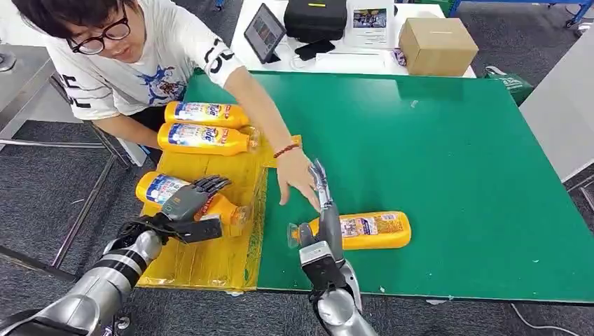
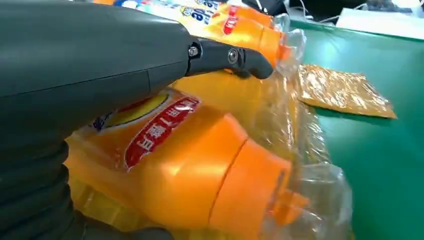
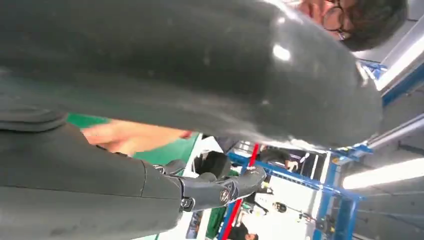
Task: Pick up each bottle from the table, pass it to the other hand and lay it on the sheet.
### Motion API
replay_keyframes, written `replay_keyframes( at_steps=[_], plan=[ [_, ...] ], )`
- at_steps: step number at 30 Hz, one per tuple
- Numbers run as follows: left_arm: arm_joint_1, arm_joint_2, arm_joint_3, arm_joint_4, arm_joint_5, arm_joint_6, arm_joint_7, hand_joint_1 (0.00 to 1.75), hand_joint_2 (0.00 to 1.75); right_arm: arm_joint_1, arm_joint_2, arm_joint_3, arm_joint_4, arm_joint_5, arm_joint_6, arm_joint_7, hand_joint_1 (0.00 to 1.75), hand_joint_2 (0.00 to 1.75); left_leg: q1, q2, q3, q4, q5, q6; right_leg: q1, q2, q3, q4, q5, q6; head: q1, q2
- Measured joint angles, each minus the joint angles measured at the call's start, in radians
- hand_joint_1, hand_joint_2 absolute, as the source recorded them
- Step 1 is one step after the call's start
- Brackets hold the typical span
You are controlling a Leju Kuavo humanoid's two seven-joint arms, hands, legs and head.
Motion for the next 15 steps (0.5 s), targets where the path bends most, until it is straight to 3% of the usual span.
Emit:
replay_keyframes(
  at_steps=[13,14,15],
  plan=[
    [0.039,0.026,-0.017,-0.063,0.136,-0.097,-0.032,0.0,1.75,-0.001,0.016,-0.015,0.039,-0.012,0.015,0.0,0.0,0.0,0.0,0.0,0.0,0.0,0.0,0.0,0.0,0.0,0.0,0.0,0.0,0.0,0.0,0.0],
    [0.045,0.027,-0.016,-0.071,0.162,-0.121,-0.037,0.0,0.0,-0.001,0.016,-0.016,0.042,-0.012,0.016,0.0,0.0,0.0,0.0,0.0,0.0,0.0,0.0,0.0,0.0,0.0,0.0,0.0,0.0,0.0,0.0,0.0],
    [0.051,0.029,-0.014,-0.079,0.2,-0.155,-0.042,0.0,0.0,-0.001,0.016,-0.017,0.045,-0.012,0.016,0.0,0.0,0.0,0.0,0.0,0.0,0.0,0.0,0.0,0.0,0.0,0.001,0.0,0.0,0.0,0.0,0.0]
  ],
)
